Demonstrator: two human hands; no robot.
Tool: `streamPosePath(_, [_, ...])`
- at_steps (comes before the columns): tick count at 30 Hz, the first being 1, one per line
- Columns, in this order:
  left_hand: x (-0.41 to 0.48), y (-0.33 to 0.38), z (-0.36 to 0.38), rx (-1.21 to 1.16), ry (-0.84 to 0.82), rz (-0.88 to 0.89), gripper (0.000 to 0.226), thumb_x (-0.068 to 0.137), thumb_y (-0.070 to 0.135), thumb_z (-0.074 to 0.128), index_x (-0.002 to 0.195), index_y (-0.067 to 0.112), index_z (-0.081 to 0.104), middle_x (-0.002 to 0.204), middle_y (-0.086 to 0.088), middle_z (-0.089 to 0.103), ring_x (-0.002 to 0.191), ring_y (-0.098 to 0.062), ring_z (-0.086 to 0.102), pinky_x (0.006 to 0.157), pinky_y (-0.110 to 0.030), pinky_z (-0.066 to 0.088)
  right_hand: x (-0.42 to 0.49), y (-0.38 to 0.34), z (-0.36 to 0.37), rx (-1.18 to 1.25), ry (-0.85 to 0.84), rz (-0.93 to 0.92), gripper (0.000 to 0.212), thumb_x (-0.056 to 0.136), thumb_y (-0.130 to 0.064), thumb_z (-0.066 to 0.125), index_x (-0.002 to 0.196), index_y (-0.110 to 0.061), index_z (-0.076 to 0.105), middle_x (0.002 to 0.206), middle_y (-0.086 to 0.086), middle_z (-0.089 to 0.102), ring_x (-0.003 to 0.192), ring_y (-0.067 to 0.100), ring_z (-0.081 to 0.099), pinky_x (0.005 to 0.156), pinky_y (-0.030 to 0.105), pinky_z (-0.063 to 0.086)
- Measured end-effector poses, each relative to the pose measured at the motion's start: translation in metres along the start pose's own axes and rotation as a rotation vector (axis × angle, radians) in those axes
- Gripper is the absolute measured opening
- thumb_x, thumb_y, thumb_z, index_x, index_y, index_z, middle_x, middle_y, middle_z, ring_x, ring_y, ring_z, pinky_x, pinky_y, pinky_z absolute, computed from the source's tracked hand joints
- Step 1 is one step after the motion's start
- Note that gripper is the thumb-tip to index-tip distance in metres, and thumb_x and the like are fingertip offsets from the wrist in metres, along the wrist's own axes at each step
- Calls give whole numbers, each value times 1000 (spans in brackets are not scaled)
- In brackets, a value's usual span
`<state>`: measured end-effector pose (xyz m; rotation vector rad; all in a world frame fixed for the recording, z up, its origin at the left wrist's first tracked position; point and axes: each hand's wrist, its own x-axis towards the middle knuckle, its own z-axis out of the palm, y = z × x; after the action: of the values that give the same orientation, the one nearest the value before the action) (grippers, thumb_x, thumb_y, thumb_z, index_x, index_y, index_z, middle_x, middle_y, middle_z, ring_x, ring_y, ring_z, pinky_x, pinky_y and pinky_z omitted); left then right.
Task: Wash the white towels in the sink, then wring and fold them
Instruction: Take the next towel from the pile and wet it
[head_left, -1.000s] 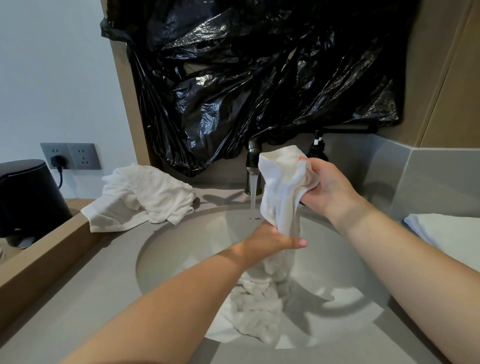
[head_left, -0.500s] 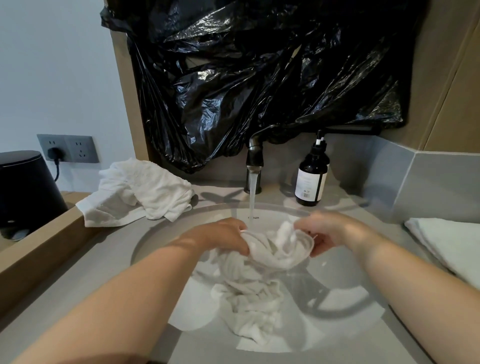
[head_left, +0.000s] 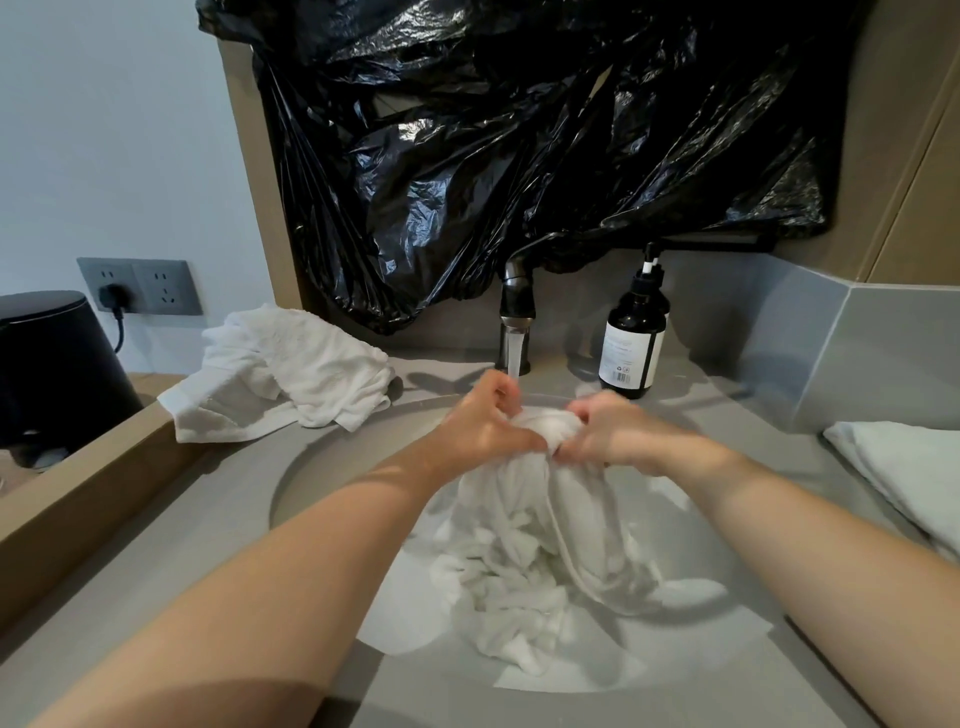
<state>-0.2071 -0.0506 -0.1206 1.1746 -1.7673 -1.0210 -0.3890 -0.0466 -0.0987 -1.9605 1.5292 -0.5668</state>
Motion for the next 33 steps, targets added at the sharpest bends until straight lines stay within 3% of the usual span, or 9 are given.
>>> streamPosePath(5, [-8,-13,-6,49,-248,-157,92,73,24,85,146,25,29,127,9,52,120,-11,53,100,-25,45,-6,-8,-29,556,112,5,20,78,3,67,98,1,67,82,13,61,75,23,59,64,30,47])
streamPosePath(9, [-11,-18,9,47,-303,-172,82,65,32,89,129,46,39,130,15,54,124,-13,52,108,-36,43,-10,-24,-45,901,118,-45,19,82,7,59,93,-6,68,83,9,69,75,21,68,66,29,56])
streamPosePath(13, [-13,-14,-7,-99,-335,-291,52,68,28,84,114,30,62,115,5,70,109,-15,65,98,-31,51,-12,-31,-42,1096,95,-10,17,86,0,55,95,-7,66,83,6,70,77,20,69,70,30,55])
streamPosePath(16, [-14,-14,-34,-123,-237,-223,35,75,25,83,96,0,70,74,-4,71,61,-12,65,55,-20,48,-12,-23,-40,1126,105,48,20,85,-2,53,99,-7,67,92,9,67,89,24,65,83,36,50])
streamPosePath(18, [-9,-13,-45,-167,-41,-206,47,75,30,84,101,-7,69,76,-14,67,57,-22,60,49,-25,42,-9,-16,-40,1063,145,88,25,82,0,53,102,-5,67,96,11,66,90,25,64,85,38,50])
streamPosePath(22, [6,-10,-48,-295,159,-244,38,76,22,83,107,5,69,104,-14,73,93,-30,71,84,-38,57,-2,1,-31,694,19,233,13,83,-2,54,91,-9,62,76,7,60,62,17,59,56,25,48])
streamPosePath(26, [8,-28,-41,272,130,-258,35,82,20,76,113,10,64,93,1,62,71,-9,58,60,-14,48,7,25,4,492,-34,299,24,92,-9,58,115,-8,53,83,8,59,66,19,59,56,28,50])
streamPosePath(30, [-1,-40,-33,775,-164,-320,57,88,30,70,140,21,48,132,-1,54,114,-19,56,96,-28,48,13,34,30,-16,-220,410,48,94,-30,58,134,-12,39,119,9,54,104,25,58,89,37,53])
streamPosePath(33, [-5,-44,-22,922,-549,-476,100,79,54,73,156,32,12,161,0,20,143,-26,30,112,-43,35,12,28,40,-463,-404,350,77,89,-49,61,146,-16,23,144,8,41,123,30,50,98,40,48])
